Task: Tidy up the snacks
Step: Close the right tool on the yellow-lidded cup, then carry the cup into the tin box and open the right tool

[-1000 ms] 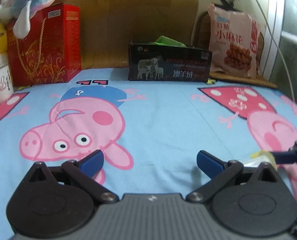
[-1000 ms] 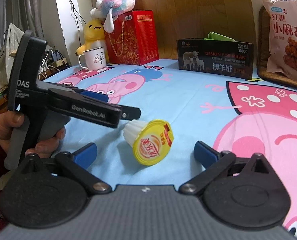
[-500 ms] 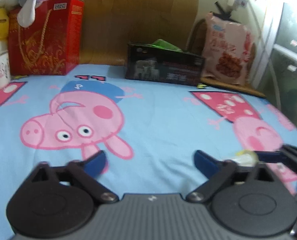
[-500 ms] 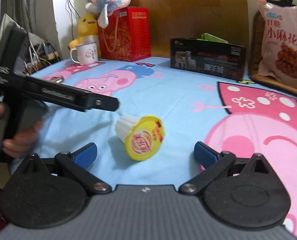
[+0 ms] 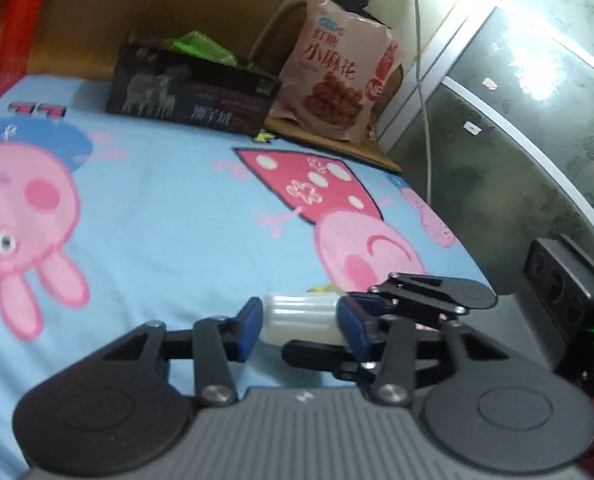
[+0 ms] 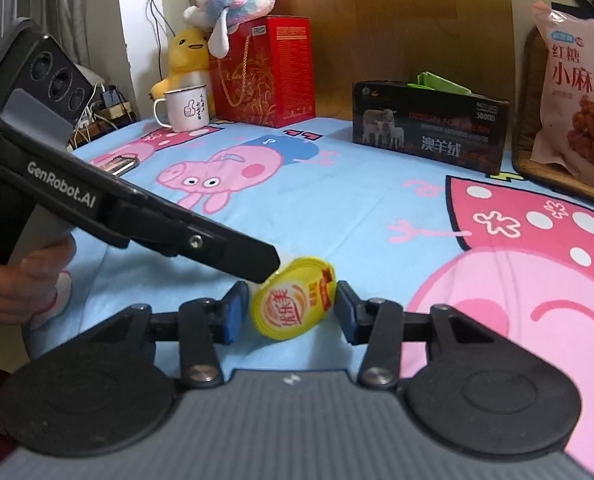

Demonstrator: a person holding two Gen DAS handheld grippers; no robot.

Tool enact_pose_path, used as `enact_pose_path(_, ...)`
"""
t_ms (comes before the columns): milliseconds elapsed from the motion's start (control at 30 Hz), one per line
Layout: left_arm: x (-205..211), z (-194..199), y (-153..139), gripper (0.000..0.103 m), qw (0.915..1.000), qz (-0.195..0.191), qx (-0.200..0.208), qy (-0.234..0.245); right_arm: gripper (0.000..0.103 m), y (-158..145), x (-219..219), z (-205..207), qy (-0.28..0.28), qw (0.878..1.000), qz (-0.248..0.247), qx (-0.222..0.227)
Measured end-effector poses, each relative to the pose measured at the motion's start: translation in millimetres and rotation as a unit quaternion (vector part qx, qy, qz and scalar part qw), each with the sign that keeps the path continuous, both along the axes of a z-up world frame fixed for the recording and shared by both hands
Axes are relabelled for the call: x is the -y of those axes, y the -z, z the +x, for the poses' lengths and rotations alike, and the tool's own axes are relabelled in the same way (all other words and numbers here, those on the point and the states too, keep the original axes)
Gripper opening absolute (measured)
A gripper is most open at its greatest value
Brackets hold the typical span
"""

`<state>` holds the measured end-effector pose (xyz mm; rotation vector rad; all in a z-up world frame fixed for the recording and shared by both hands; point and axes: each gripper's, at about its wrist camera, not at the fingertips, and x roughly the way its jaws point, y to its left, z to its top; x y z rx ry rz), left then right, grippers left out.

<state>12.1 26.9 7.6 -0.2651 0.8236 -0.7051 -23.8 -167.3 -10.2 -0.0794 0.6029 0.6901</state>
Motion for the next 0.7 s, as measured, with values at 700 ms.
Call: enact_pose_path(700, 79.3, 256.7, -48.4, 0.048, 0.9924, 0.042, 0.052, -0.103, 0.051, -44.8, 23.3, 250.5, 0.15, 0.984, -0.013, 0.094)
